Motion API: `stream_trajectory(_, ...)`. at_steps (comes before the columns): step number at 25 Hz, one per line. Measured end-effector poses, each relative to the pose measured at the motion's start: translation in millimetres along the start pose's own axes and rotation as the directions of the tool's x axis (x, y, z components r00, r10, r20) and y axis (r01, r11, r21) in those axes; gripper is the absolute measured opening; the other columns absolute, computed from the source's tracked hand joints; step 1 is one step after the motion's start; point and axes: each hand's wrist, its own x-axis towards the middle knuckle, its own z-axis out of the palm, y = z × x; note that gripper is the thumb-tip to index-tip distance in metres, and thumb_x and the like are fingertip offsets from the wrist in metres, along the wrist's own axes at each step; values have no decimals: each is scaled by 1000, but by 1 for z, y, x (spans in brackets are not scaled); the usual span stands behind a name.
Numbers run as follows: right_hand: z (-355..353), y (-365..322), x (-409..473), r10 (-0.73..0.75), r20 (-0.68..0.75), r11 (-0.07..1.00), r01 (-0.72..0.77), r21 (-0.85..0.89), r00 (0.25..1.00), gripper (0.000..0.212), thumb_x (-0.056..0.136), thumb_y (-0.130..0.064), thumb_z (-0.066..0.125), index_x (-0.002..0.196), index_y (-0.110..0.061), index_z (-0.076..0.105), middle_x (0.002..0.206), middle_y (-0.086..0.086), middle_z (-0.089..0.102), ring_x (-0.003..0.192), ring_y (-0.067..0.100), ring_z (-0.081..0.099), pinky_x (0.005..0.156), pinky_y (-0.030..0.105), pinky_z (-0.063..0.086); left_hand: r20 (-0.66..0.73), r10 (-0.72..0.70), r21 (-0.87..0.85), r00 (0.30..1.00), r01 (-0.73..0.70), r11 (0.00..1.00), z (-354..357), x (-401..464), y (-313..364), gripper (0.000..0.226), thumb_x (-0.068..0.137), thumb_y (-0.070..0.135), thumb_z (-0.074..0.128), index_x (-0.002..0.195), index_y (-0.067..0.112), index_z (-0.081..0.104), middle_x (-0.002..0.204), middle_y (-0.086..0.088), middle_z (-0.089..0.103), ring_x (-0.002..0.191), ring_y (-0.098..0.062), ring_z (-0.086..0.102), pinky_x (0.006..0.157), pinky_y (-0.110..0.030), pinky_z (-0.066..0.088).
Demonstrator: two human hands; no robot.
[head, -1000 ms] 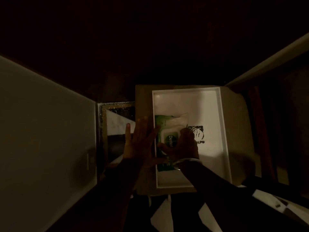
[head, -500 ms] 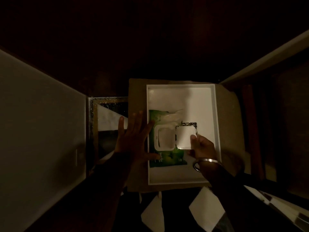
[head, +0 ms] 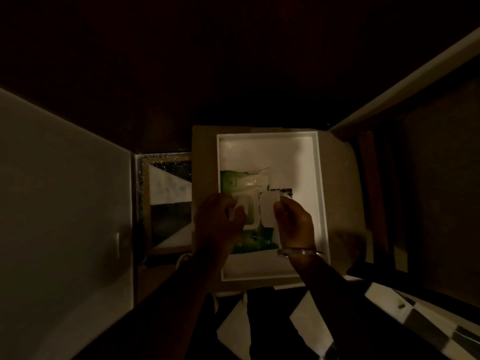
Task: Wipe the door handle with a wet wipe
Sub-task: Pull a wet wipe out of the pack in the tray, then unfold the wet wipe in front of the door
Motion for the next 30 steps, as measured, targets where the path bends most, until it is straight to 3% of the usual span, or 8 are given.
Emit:
stream_trajectory(3,29,-4,-8,-139,327,785,305,-539,935,42,104,-38,43,142,-22,53,141,-3,52,121,11,56,93,25,52,115,-251,-682,961,260,684,-46,2,-17,10,89,1,60,81,7,60,80,-8,68,72,-14,69,60,-23,58)
stream_trajectory(5,48,-4,-15,8,468,354,435,-828,884,55,101,-47,37,153,-28,35,163,3,22,141,25,38,103,38,46,202,-280,-722,938,336,605,-72,4,-24,8,86,2,62,88,8,67,81,-7,74,78,-20,71,63,-25,59)
stream_trajectory(7,56,-17,-16,177,442,216,404,-889,879,60,102,-45,38,157,-28,24,168,7,8,146,35,28,108,47,41,309,-242,-726,920,392,565,-91,5,-24,17,86,5,61,99,13,70,92,-7,77,86,-23,72,68,-29,60)
stream_trajectory(9,51,-51,-10,222,453,409,340,-847,863,53,104,-40,39,155,-26,33,165,9,21,143,33,36,110,47,41,371,-228,-732,900,435,524,-109,1,-15,20,84,6,62,100,15,71,96,-9,76,89,-25,72,66,-29,60)
stream_trajectory(11,40,-98,-8,100,451,834,173,-524,887,47,103,-33,49,149,-21,46,151,6,46,129,26,53,103,37,49,379,-219,-748,899,437,499,-132,-8,5,19,80,9,67,97,14,72,97,-10,76,91,-26,71,65,-28,59)
stream_trajectory(14,20,-185,-33,-147,502,979,198,-49,852,51,92,-18,69,141,-17,54,122,-7,64,105,10,65,81,16,53,379,-144,-793,914,401,459,-176,-28,54,30,76,12,70,106,10,68,103,-12,74,98,-26,69,70,-31,59)
stream_trajectory(22,10,-403,-115,-632,607,677,725,129,482,29,77,-12,83,84,-34,65,83,-10,62,63,-2,56,60,17,48,119,102,-882,988,58,468,-338,-105,182,32,86,26,63,112,8,64,100,-13,73,86,-20,71,72,-30,61)
stream_trajectory(30,55,-512,-168,-888,430,192,981,25,163,19,75,-29,83,75,-22,65,98,-11,62,96,12,60,77,31,53,18,63,-913,998,-10,407,-462,-123,203,37,74,30,74,106,12,70,102,-15,74,84,-24,73,60,-32,60)
